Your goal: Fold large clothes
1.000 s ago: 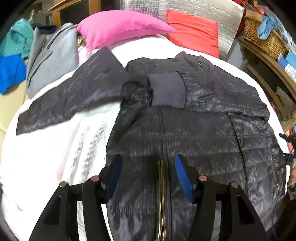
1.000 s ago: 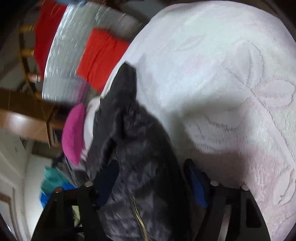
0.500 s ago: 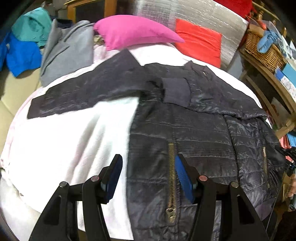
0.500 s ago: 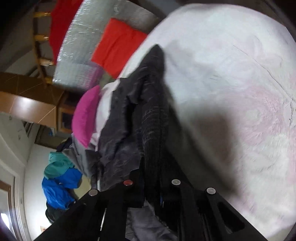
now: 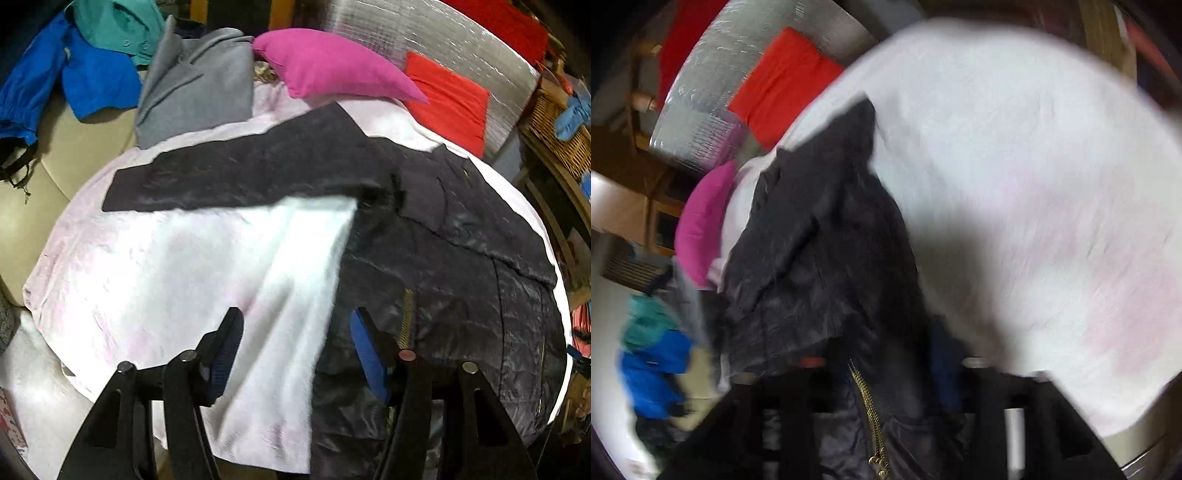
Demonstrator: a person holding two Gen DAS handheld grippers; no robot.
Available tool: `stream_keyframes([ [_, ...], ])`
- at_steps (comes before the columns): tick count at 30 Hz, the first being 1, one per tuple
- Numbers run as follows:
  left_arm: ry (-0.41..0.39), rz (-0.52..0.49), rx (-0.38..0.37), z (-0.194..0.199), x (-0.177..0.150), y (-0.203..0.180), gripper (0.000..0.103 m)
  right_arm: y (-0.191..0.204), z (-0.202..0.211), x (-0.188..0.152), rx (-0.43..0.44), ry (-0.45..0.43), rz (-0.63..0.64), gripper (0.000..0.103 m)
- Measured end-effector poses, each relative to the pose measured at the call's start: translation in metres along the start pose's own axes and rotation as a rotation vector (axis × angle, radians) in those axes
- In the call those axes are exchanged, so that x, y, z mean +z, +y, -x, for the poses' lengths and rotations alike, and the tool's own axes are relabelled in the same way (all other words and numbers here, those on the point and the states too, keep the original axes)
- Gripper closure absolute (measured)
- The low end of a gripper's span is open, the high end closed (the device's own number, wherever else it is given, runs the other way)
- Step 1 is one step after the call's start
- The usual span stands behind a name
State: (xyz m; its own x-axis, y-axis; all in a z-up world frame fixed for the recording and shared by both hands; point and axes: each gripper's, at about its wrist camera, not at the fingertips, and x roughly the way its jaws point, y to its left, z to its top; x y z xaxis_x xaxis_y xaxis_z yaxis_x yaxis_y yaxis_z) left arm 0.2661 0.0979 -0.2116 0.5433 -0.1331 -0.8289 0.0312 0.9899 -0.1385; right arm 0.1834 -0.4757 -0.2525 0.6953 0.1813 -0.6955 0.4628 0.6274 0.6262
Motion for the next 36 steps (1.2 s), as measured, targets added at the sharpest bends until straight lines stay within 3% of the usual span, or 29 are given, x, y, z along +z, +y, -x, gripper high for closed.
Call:
stream_keyframes([
  [3, -0.014, 0.067, 0.02, -0.005, 0.013, 0.024, 0.031, 0.04, 0.014, 0.006, 0.023, -0.113, 0.101, 0.022],
  [7, -0.01, 0.196, 0.02, -0.021, 0.036, 0.058, 0.031, 0.094, -0.017, 0.008, 0.129, -0.144, 0.183, 0.022],
  [10, -0.014, 0.299, 0.0, -0.03, 0.046, 0.087, 0.031, 0.125, -0.058, -0.002, 0.275, -0.103, 0.216, 0.022],
  [12, -0.016, 0.358, 0.021, -0.036, 0.049, 0.107, 0.031, 0.136, -0.086, -0.006, 0.339, -0.009, 0.183, 0.024],
  [14, -0.016, 0.411, 0.052, -0.046, 0.053, 0.126, 0.031, 0.142, -0.1, -0.006, 0.394, 0.024, 0.161, 0.024],
  [20, 0.004, 0.498, 0.13, -0.072, 0.071, 0.159, 0.032, 0.163, -0.125, -0.004, 0.421, 0.013, 0.162, 0.024],
  [30, 0.069, 0.709, 0.072, -0.132, 0.095, 0.195, 0.032, 0.153, -0.121, 0.004, 0.41, -0.004, 0.136, 0.024],
  [36, 0.021, 0.762, 0.09, -0.142, 0.104, 0.204, 0.032, 0.151, -0.122, 0.007, 0.404, -0.002, 0.137, 0.024],
])
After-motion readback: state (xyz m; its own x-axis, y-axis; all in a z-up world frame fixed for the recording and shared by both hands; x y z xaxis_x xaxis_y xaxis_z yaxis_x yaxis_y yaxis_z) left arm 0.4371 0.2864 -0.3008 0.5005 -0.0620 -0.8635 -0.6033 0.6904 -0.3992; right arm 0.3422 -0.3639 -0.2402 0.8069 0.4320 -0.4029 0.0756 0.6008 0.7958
